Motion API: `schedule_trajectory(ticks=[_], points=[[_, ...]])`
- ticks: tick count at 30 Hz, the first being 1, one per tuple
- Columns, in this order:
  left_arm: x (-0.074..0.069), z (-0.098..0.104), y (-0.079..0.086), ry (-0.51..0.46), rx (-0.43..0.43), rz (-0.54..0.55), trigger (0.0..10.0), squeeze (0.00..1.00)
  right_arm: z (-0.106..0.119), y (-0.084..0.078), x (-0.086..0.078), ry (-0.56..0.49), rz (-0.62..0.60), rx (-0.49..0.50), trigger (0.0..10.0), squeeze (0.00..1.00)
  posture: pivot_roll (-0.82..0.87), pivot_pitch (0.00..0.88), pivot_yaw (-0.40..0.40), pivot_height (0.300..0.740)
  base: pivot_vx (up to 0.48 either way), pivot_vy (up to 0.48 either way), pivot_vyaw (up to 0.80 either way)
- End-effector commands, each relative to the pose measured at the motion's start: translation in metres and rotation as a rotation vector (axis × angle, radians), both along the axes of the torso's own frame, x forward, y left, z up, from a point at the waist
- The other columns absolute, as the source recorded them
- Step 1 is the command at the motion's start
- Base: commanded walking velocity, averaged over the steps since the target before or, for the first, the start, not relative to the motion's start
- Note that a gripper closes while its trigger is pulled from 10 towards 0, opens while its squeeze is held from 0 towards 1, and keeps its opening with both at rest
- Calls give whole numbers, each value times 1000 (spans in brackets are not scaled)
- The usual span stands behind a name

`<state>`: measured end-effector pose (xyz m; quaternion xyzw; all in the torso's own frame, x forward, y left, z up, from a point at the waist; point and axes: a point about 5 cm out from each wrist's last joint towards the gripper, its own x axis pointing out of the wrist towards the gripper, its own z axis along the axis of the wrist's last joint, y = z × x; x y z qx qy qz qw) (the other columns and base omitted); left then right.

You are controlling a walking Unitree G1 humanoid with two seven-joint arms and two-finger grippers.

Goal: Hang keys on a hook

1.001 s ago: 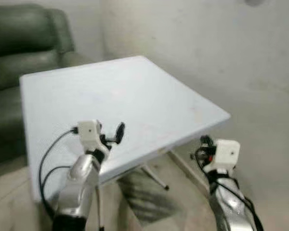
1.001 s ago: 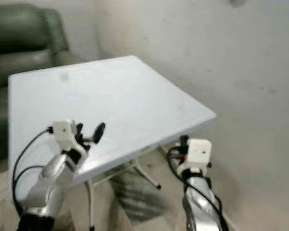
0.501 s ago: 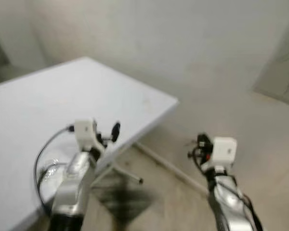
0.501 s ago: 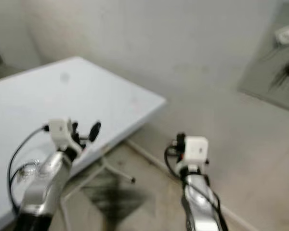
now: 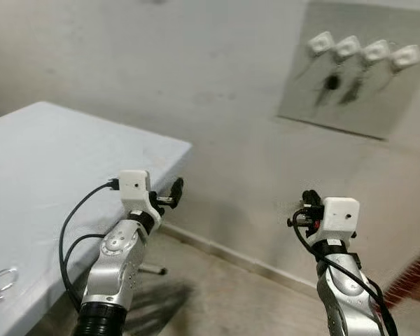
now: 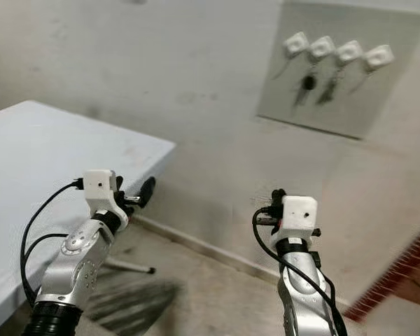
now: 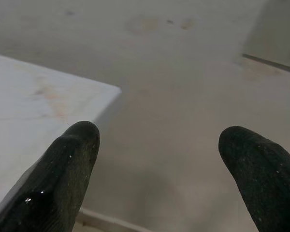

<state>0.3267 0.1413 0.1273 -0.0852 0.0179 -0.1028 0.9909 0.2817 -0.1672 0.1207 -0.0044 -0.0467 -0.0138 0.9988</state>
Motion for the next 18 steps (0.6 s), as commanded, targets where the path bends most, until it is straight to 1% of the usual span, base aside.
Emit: schedule_trajectory(ticks=[1, 8, 10, 13, 15, 16, 18], points=[[3, 4, -1, -16, 15, -7, 10000, 0, 2, 3, 3, -5, 14, 1, 10000, 0, -3, 0, 8, 740, 0, 0, -800], [3, 6, -5, -37, 16, -26, 10000, 0, 4, 1, 3, -9, 8, -5, 10000, 0, -8, 0, 11, 740, 0, 0, -800], [2, 5, -9, -33, 0, -39, 10000, 0, 4, 2, 2, -11, 11, -6, 10000, 0, -10, 0, 10, 740, 0, 0, -800], [-2, 4, -15, -42, 1, -59, 10000, 0, 4, 4, 2, -10, 27, -17, 10000, 0, -10, 0, 10, 740, 0, 0, -800], [-6, 2, -21, -41, 19, -85, 10000, 0, 4, 4, 2, -8, 40, -23, 10000, 0, -9, 0, 7, 740, 0, 0, -800], [-6, 2, -21, -41, 19, -85, 10000, 0, 4, 4, 2, -8, 40, -23, 10000, 0, -9, 0, 7, 740, 0, 0, -800], [-11, 0, -29, -54, 38, -129, 10000, 0, 4, 5, 2, -8, 60, -39, 10000, 0, -10, 0, 8, 740, 0, 0, -794]])
